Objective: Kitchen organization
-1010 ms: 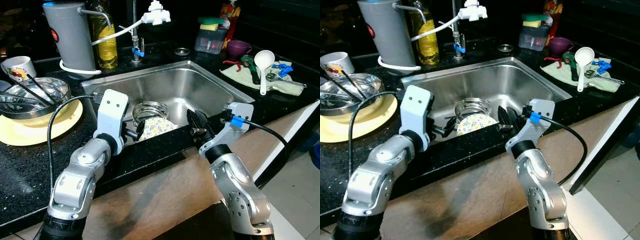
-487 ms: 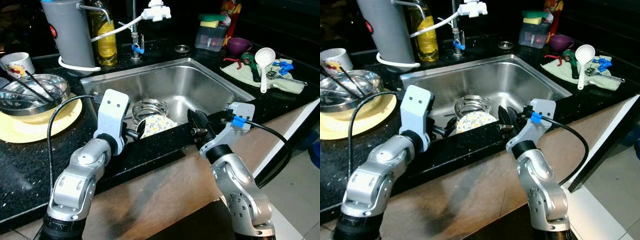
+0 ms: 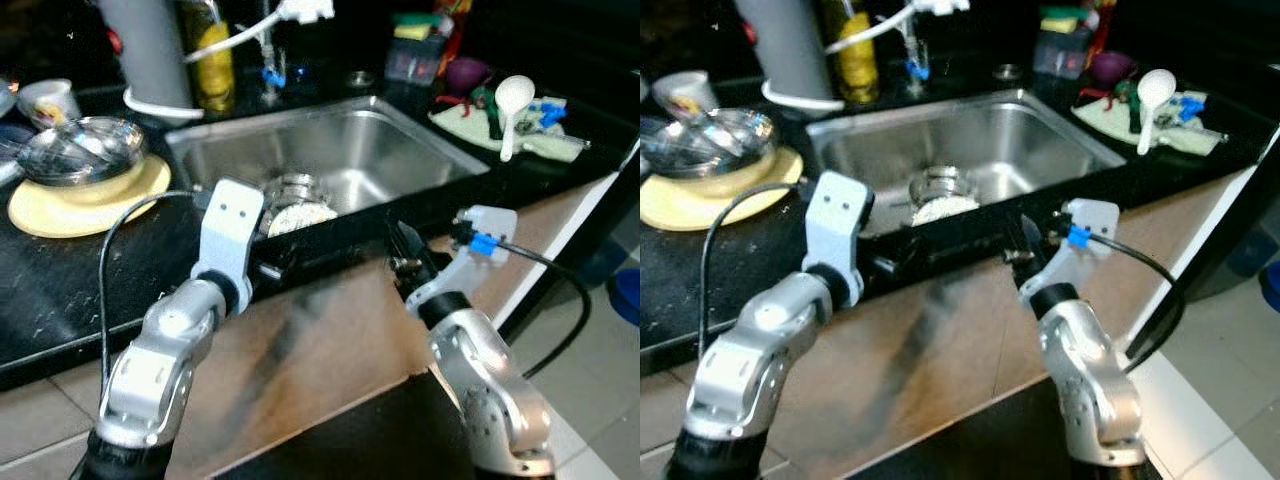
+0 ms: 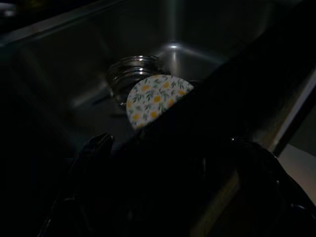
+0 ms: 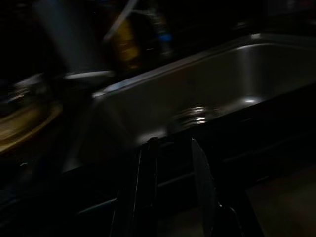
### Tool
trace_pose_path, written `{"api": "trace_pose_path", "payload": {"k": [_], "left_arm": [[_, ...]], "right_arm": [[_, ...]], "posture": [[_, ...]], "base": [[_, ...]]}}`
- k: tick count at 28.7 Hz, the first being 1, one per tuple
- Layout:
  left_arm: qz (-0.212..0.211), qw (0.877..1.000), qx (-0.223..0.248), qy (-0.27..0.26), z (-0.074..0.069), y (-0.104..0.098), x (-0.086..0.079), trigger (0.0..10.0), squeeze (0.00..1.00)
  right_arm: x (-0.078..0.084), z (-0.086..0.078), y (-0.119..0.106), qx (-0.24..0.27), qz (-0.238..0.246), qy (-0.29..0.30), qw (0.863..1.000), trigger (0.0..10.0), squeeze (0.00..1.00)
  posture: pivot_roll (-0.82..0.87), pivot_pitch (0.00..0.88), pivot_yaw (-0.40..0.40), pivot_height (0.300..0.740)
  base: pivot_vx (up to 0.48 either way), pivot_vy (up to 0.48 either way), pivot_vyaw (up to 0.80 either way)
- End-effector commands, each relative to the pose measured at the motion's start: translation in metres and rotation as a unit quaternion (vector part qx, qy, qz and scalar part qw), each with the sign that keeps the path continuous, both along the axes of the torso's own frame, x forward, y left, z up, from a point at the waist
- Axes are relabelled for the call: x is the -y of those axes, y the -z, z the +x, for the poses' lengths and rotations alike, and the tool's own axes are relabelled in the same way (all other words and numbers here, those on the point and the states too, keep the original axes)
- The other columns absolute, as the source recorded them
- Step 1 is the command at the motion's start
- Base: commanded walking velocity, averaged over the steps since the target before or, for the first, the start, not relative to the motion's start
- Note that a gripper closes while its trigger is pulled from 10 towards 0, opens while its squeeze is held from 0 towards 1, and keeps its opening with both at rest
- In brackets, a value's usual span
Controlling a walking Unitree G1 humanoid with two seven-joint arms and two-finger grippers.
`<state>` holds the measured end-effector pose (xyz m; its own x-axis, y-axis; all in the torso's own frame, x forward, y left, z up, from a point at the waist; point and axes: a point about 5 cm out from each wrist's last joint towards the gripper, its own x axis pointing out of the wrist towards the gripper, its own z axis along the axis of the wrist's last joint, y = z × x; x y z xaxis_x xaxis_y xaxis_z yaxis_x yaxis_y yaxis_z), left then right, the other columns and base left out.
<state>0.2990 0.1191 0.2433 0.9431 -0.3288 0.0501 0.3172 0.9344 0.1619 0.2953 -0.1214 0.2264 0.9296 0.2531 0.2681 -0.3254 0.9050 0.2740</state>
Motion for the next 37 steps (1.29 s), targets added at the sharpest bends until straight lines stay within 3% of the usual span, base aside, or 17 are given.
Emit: {"api": "trace_pose_path", "payload": {"k": [1, 5, 10, 16, 20, 22, 23, 26, 27, 28, 30, 33, 36, 37], "left_arm": [[0.002, 1.0, -0.003, 0.003, -0.002, 0.001, 0.0, 10.0, 0.0], [0.005, 1.0, -0.012, -0.004, -0.002, 0.004, -0.001, 10.0, 0.0], [0.031, 0.997, -0.056, -0.036, 0.0, 0.018, -0.009, 10.0, 0.0], [0.033, 0.996, -0.067, -0.04, -0.001, 0.023, -0.01, 10.0, 0.0], [0.04, 0.995, -0.087, -0.03, -0.004, 0.034, -0.01, 10.0, 0.0], [0.07, 0.991, -0.111, 0.007, -0.01, 0.048, -0.008, 10.0, 0.0], [0.095, 0.985, -0.137, 0.045, -0.016, 0.059, -0.007, 10.0, 0.0], [0.12, 0.977, -0.161, 0.076, -0.022, 0.071, -0.006, 10.0, 0.0], [0.151, 0.962, -0.198, 0.11, -0.031, 0.087, -0.007, 10.0, 0.0], [0.194, 0.939, -0.25, 0.136, -0.043, 0.114, -0.011, 10.0, 0.0], [0.2, 0.93, -0.278, 0.135, -0.049, 0.13, -0.012, 10.0, 0.0], [0.199, 0.928, -0.287, 0.131, -0.05, 0.135, -0.012, 10.0, 0.0], [0.21, 0.928, -0.298, 0.077, -0.045, 0.165, -0.019, 10.0, 0.0], [0.21, 0.928, -0.298, 0.077, -0.045, 0.165, -0.019, 10.0, 0.0]], "right_arm": [[0.002, -0.002, -0.002, 0.002, 0.001, 0.002, 1.0, 10.0, 0.0], [0.002, -0.002, -0.001, 0.0, 0.0, 0.001, 1.0, 10.0, 0.0], [0.001, -0.002, 0.001, -0.007, 0.001, -0.002, 1.0, 10.0, 0.0], [-0.001, -0.003, 0.004, -0.017, -0.003, -0.014, 1.0, 10.0, 0.0], [-0.004, -0.003, 0.018, -0.056, -0.023, -0.047, 0.997, 10.0, 0.0], [-0.004, -0.005, 0.041, -0.118, -0.063, -0.076, 0.988, 10.0, 0.0], [-0.003, -0.008, 0.061, -0.169, -0.094, -0.096, 0.976, 10.0, 0.0], [0.0, -0.012, 0.078, -0.206, -0.121, -0.108, 0.965, 10.0, 0.0], [0.004, -0.016, 0.098, -0.246, -0.142, -0.116, 0.952, 10.0, 0.0], [0.012, -0.024, 0.131, -0.29, -0.184, -0.109, 0.933, 10.0, 0.0], [0.015, -0.029, 0.15, -0.317, -0.184, -0.103, 0.925, 10.0, 0.0], [0.014, -0.03, 0.155, -0.324, -0.178, -0.103, 0.924, 10.0, 0.0], [0.018, -0.032, 0.188, -0.356, -0.179, -0.068, 0.915, 10.0, 0.0], [0.018, -0.032, 0.188, -0.356, -0.179, -0.068, 0.915, 10.0, 0.0]], "posture": [[-0.1, 0.129, -0.03, 0.74], [-0.1, 0.13, -0.03, 0.74], [-0.1, 0.143, -0.031, 0.74], [-0.1, 0.148, -0.034, 0.74], [-0.1, 0.152, -0.036, 0.74], [-0.1, 0.153, -0.035, 0.74], [-0.1, 0.153, -0.034, 0.74], [-0.1, 0.153, -0.034, 0.74], [-0.1, 0.152, -0.032, 0.74], [-0.1, 0.152, -0.032, 0.74], [-0.09, 0.148, -0.03, 0.74], [-0.09, 0.148, -0.03, 0.74], [-0.09, 0.144, -0.026, 0.74], [-0.09, 0.144, -0.026, 0.74]], "base": [[-0.266, 0.0, 0.0], [-0.122, 0.0, 0.0], [0.0, 0.0, 0.0], [0.0, 0.0, 0.0], [0.0, 0.0, 0.0], [0.0, 0.0, 0.0], [0.0, 0.0, 0.0], [0.0, 0.0, 0.0], [0.0, 0.0, 0.0], [0.0, 0.0, 0.0], [0.0, 0.0, 0.0], [0.0, 0.0, 0.0], [0.0, 0.0, 0.0], [0.0, 0.0, 0.0]]}}
